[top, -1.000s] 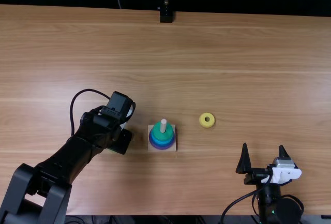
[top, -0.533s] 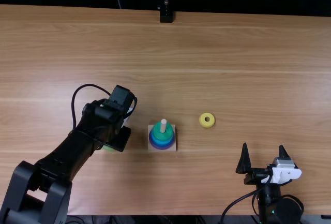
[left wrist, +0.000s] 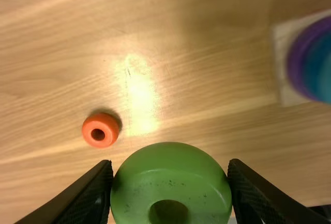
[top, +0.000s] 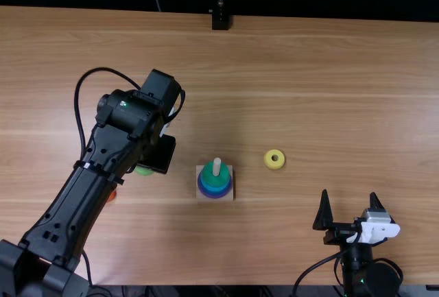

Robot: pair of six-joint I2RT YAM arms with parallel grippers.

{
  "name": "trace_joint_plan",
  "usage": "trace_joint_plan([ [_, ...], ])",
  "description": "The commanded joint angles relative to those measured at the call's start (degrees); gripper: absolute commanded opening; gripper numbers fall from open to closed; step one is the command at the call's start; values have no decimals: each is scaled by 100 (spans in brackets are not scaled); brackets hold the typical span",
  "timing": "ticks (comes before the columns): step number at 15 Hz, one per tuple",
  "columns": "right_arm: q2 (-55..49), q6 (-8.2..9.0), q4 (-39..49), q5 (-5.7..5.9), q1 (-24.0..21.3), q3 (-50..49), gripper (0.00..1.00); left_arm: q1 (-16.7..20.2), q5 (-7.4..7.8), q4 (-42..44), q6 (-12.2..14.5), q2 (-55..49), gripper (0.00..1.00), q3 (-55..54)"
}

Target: Build the Hanoi tower: stack the rings onto the peg from bottom to top in this color order: purple, dark blue, light blue, dark green, light green, yellow, orange.

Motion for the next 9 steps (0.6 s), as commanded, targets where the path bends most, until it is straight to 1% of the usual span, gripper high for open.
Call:
trace_joint_plan([
  [1,-40,-30,-49,-20,-64,-42,100,-139,48,-216,-535,72,0,510],
  [2,-40,-30,-49,-20,-64,-42,100,-253,48,-353,-746,116,0,826],
  [4,-40,-30,-49,-20,-64,-33,100,-525,38,-543,-1284,327,0,1406],
  [5,-40,-30,-49,-20,-64,-42,100,-666,38,-575,-1505,362,0,1661],
  [7,-40,-30,-49,-9,-64,-33,100,-877,38,-564,-1695,512,0,1969],
  [9,-40,-30,-49,-20,-64,-33,100,-1123,27,-575,-1727,635,0,2206],
])
